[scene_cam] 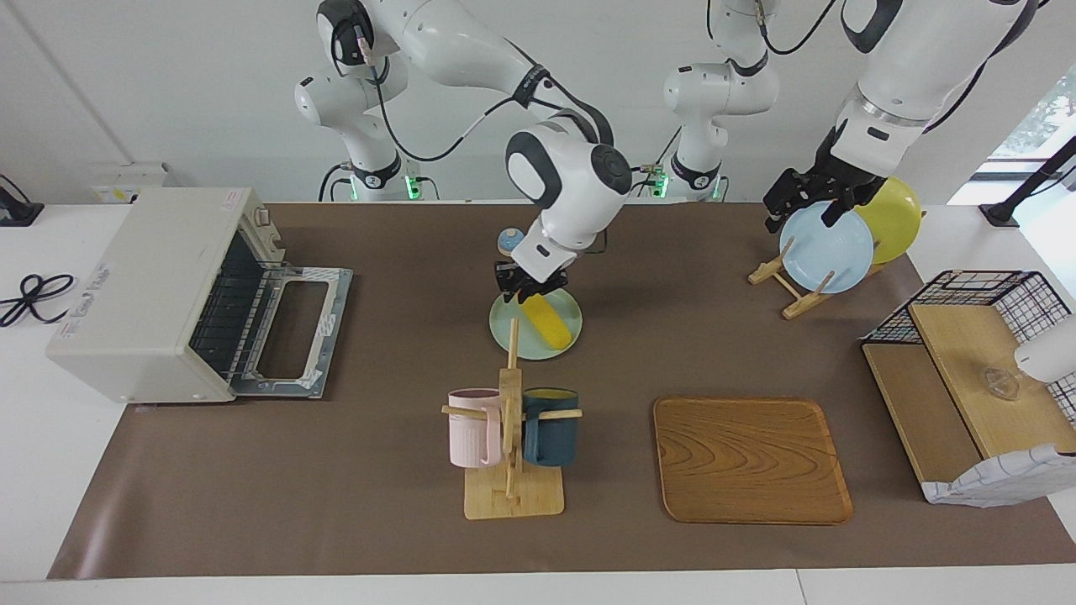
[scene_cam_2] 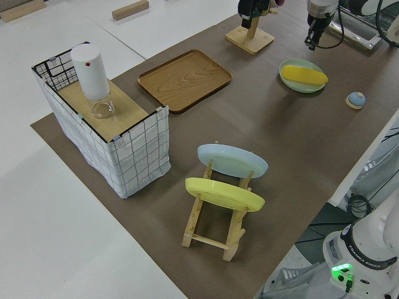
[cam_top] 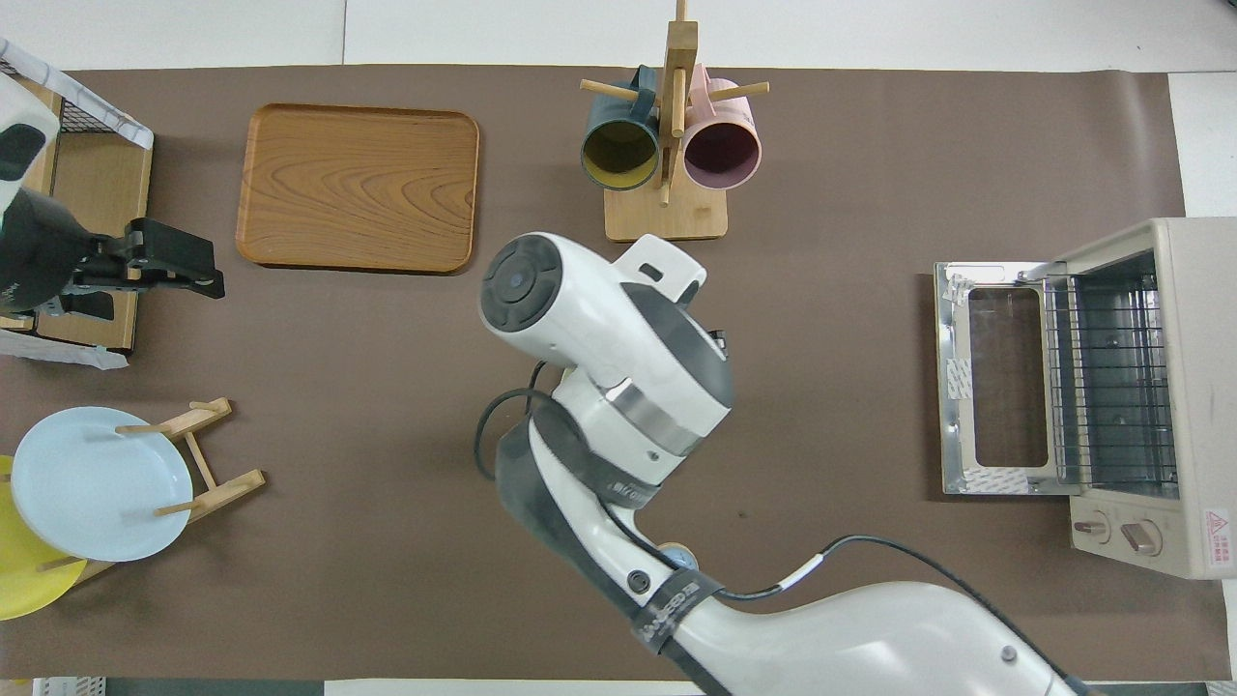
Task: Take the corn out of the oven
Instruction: 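Pull the plate out and set it on the table with the right gripper, then reach the left gripper to the corn while the right gripper withdraws, then grasp the yellow corn and lift it off the plate with the left gripper, then lower the corn onto the wooden tray with the left gripper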
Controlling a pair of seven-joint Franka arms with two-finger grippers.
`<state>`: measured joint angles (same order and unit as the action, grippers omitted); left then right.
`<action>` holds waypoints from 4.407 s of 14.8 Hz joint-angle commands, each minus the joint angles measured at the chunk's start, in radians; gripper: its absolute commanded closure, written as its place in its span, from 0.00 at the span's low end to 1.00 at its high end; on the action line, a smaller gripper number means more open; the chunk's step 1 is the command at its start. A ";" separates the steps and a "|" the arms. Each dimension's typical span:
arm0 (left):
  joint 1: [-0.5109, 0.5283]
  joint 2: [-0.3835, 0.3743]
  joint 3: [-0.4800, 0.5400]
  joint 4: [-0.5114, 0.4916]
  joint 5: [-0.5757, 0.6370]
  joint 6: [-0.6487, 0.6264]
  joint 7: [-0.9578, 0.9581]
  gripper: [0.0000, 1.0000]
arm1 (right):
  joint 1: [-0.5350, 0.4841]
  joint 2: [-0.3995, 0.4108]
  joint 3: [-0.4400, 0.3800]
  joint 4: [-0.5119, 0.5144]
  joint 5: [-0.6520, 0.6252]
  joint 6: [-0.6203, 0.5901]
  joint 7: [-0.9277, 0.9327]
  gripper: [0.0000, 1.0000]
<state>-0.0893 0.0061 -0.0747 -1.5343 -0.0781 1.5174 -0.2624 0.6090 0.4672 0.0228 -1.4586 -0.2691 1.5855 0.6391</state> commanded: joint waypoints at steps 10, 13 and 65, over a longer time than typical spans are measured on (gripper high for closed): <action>-0.259 0.008 -0.011 -0.234 -0.014 0.272 -0.355 0.00 | -0.362 -0.144 0.014 -0.482 -0.117 0.327 -0.035 1.00; -0.369 0.107 -0.010 -0.239 -0.012 0.383 -0.556 0.00 | -0.397 -0.153 0.014 -0.515 -0.130 0.330 -0.053 1.00; -0.101 0.799 0.020 0.516 0.040 0.294 -0.080 1.00 | -0.695 -0.461 0.028 -0.146 0.278 -0.067 -0.681 0.00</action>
<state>-0.2167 0.7199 -0.0486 -1.1349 -0.0506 1.8539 -0.3614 -0.0810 -0.0237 0.0439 -1.6521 -0.0016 1.5454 -0.0538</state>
